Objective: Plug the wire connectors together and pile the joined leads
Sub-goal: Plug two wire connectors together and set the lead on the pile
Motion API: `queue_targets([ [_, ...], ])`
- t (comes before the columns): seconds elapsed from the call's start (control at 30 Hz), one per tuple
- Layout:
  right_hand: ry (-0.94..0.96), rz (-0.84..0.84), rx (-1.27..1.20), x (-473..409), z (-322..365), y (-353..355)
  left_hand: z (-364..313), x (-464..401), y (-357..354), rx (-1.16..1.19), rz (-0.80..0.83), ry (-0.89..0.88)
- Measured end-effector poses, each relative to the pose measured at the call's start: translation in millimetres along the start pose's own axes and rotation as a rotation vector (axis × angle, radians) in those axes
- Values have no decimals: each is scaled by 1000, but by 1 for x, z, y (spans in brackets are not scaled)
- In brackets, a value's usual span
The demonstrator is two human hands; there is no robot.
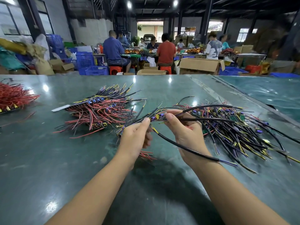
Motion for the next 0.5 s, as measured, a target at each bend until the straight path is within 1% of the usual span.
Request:
queue_targets([
  [0.03,-6,36,-4,1,-1,-3,6,2,-6,120,35,85],
  [0.07,-11,68,15,2,-1,-6,8,4,-10,234,69,130],
  [0.13,-40,107,84,3,-4,-10,7,5,-15,426,110,158],
  [0.23,-141,103,149,5,-13,-8,7,3,-13,561,113,212],
  [0.3,-197,148,216,7,-17,-10,11,4,-13,578,119,272],
  [0.4,-271,230,279,12,-23,-13,13,4,-12,494,156,305],
  [0.5,-301,210,268,12,-24,-10,12,2,-12,448,181,294],
])
Point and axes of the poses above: each hand's wrist, its own x-axis away from the middle knuckle, its own y-axis out of the back of the hand, z = x × y, the point moved 9 cm from there along -x, towards the middle knuckle, and after that the axes turned 12 degrees about x, right-handed, at the moved point
